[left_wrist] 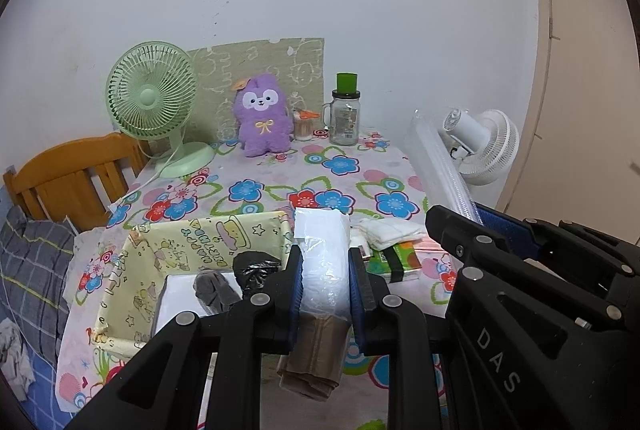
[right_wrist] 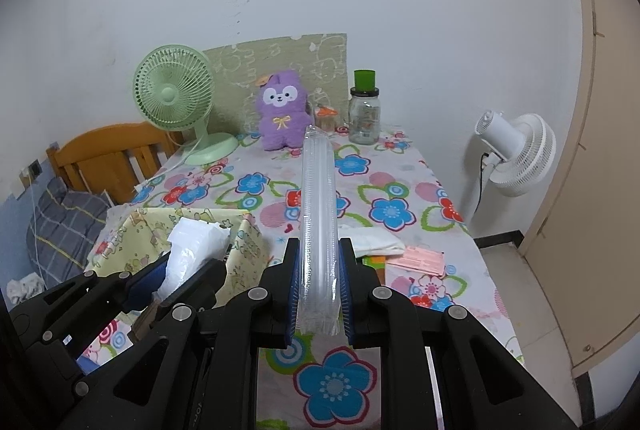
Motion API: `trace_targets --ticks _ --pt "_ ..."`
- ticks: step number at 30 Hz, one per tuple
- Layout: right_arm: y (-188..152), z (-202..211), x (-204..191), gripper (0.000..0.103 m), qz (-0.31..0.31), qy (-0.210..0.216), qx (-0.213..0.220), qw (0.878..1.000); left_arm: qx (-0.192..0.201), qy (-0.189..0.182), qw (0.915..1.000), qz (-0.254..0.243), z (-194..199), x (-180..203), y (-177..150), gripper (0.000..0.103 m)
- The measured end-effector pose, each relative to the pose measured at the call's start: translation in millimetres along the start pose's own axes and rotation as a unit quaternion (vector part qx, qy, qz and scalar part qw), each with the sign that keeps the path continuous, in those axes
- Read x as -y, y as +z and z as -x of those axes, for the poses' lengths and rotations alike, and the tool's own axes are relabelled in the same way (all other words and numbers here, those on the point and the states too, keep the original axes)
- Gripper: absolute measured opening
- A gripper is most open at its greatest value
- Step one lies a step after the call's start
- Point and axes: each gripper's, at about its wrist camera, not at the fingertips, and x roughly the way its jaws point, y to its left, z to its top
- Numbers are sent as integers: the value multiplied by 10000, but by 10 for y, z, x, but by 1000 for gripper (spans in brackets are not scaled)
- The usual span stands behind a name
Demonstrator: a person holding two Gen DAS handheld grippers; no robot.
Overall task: Organize soft objects
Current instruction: 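Carry the white towel and clear tube pack with both tools over the yellow box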
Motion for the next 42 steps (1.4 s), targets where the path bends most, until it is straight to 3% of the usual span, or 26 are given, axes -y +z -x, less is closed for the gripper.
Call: trace_targets --ticks 42 --pt "41 -627 -854 21 349 584 -474 9966 -444 299 9982 259 -443 -925 -90 20"
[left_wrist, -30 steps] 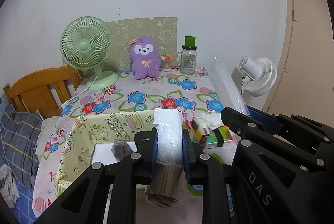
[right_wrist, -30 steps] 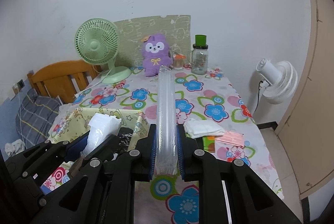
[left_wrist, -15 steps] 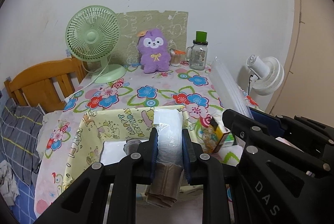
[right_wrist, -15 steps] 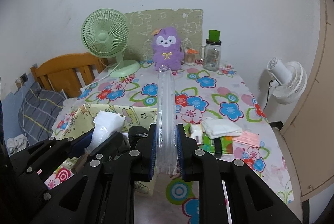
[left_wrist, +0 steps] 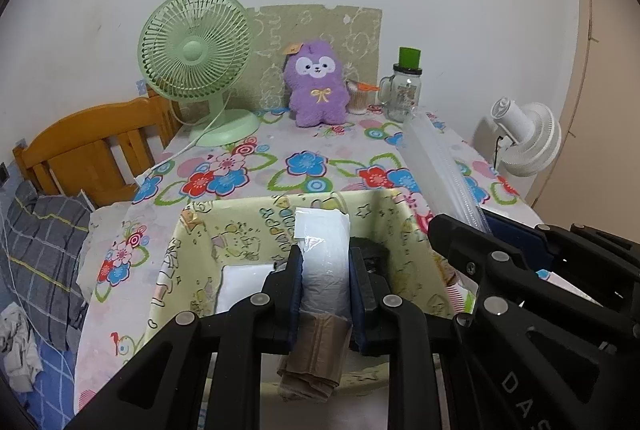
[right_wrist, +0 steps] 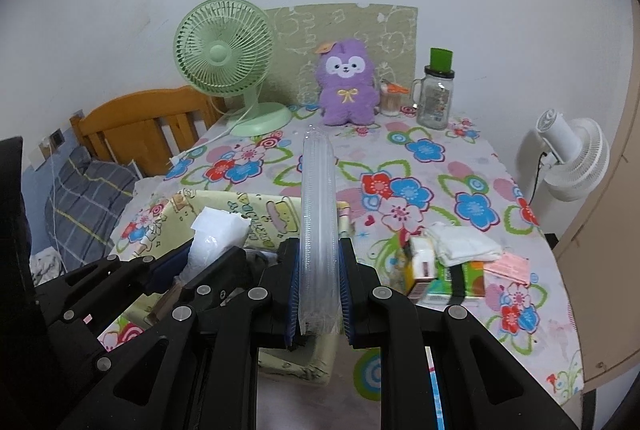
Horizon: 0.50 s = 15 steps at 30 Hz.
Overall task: Organize soft objects
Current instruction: 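Carry the white towel and clear tube pack with both tools over the yellow box, then open left tool to drop the white towel in the box while right tool releases the tube pack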
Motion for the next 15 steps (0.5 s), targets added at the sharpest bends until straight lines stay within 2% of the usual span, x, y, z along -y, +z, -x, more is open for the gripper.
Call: trace_targets --ticks 15 --pt "-65 -358 -217 21 118 283 -406 9987 -429 204 9989 36 -298 -257 -139 20"
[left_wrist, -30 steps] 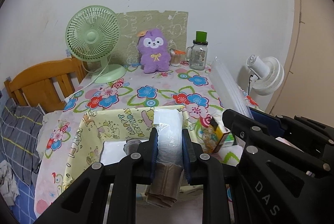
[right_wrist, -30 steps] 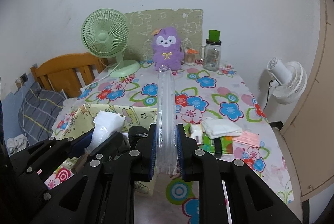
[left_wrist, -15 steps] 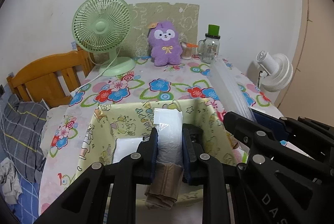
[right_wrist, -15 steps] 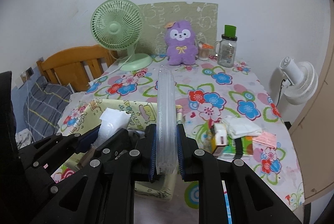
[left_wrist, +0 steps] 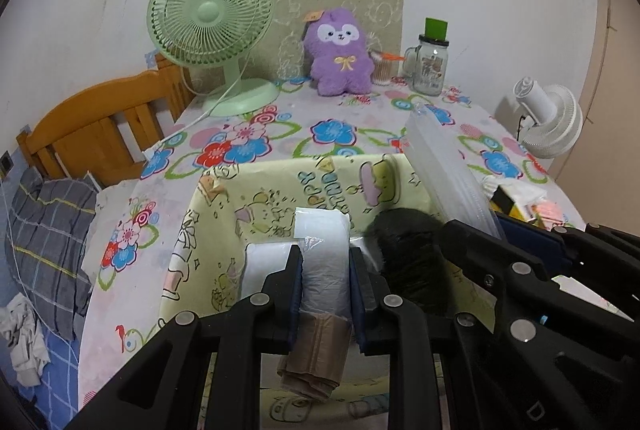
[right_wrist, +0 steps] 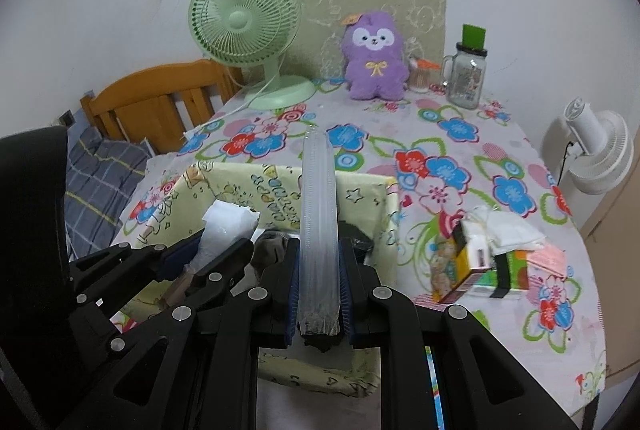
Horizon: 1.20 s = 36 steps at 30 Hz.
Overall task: Organize soft objects
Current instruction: 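Open left tool to drop the white towel in the box while right tool releases the tube pack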
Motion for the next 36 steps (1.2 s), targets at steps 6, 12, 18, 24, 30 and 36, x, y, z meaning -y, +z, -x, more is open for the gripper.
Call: trace_targets --ticks 6,12,18,24,30,36 --pt "-12 -102 -53 21 68 133 -132 9998 -155 85 9998 4 -96 -55 -25 22" --pt "-19 -204 -81 21 28 289 -262 9992 -249 124 9996 48 -147 -112 -47 28" --pt "-29 -274 -120 23 20 507 -393 9979 -293 107 9995 45 -152 -138 -71 35" --pt "-35 -287 -83 43 -39 364 -429 9984 -314 30 9995 28 -126 -117 -79 41" --pt "-40 -200 -27 60 -92 267 -301 9991 -163 -18 9999 -5 -23 -62 -75 65" --pt "-45 -88 20 66 -103 185 -164 9996 -90 -31 10000 -12 59 5 -58 77"
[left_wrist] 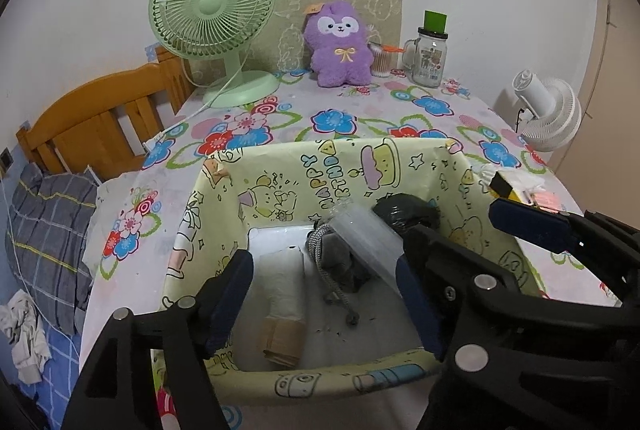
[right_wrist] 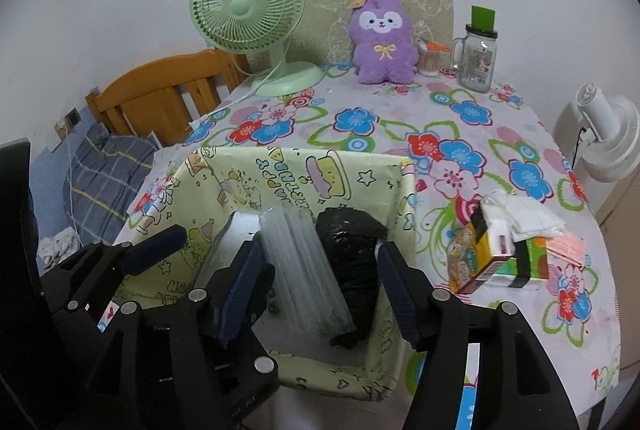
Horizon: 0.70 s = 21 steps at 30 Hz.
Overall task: Organize soft objects
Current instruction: 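Open left tool to drop the white towel in the box while right tool releases the tube pack, then withdraw both tools from the box toward the remaining items on the table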
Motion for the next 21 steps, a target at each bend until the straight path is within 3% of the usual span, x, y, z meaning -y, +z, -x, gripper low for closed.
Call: trace_targets --ticks 21 --pt "-55 477 244 75 -30 -247 413 9988 320 -73 9993 -152 343 349 23 91"
